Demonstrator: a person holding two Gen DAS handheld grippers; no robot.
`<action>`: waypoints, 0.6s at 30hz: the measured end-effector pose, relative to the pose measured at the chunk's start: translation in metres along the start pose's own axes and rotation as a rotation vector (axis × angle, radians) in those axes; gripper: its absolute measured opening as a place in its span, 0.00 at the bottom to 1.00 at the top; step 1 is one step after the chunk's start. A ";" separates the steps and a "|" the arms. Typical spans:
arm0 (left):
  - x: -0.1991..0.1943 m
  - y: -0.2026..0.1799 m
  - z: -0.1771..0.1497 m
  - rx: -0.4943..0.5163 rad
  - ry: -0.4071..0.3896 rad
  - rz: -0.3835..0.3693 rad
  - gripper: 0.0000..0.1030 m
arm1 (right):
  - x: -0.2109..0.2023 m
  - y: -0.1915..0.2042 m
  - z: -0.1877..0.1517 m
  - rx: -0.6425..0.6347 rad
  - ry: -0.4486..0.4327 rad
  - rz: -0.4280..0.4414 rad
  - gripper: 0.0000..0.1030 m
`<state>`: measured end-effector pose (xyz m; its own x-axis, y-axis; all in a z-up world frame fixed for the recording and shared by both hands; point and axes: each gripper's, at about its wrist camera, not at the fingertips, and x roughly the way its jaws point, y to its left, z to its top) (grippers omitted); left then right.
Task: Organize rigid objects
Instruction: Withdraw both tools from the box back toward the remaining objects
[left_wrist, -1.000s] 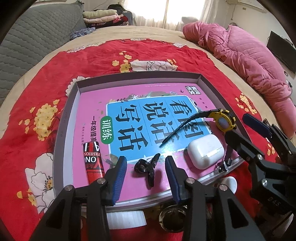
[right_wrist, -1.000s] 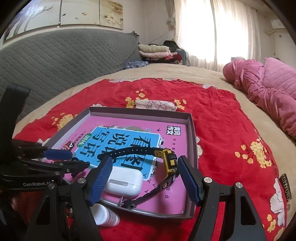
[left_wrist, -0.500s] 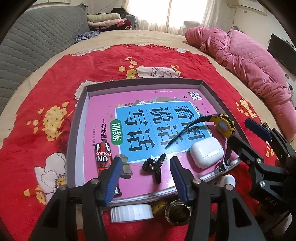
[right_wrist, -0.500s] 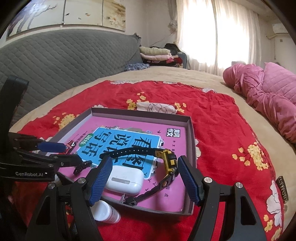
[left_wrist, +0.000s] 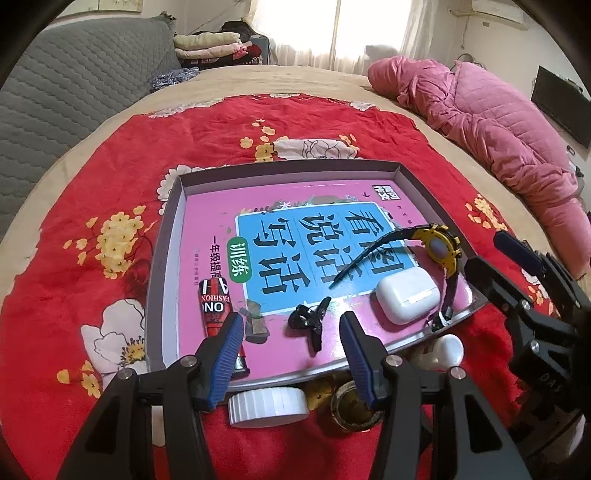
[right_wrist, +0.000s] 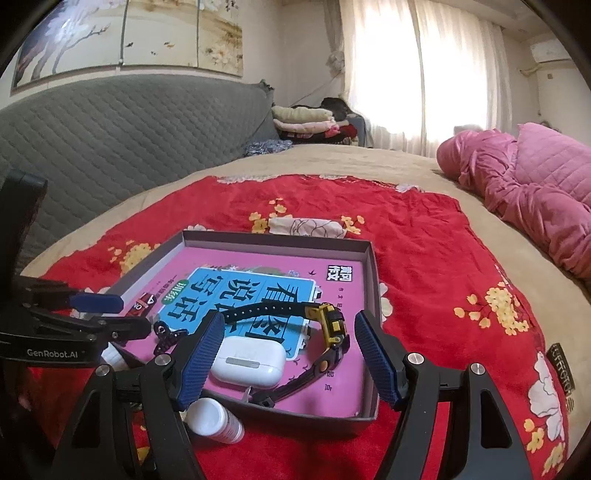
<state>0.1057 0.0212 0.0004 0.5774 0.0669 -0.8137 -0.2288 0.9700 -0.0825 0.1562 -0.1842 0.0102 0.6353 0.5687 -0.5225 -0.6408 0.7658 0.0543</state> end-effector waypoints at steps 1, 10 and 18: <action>-0.001 0.000 -0.001 0.000 -0.003 -0.002 0.52 | -0.001 0.000 0.000 0.002 0.001 -0.002 0.72; -0.011 -0.005 -0.004 0.017 -0.022 -0.011 0.57 | -0.016 0.019 -0.002 -0.038 -0.012 -0.031 0.72; -0.019 -0.006 -0.004 0.019 -0.036 -0.022 0.57 | -0.026 0.025 -0.004 -0.030 -0.004 -0.050 0.72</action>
<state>0.0931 0.0130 0.0144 0.6103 0.0538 -0.7904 -0.2008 0.9756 -0.0886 0.1221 -0.1813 0.0218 0.6684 0.5317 -0.5202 -0.6211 0.7837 0.0029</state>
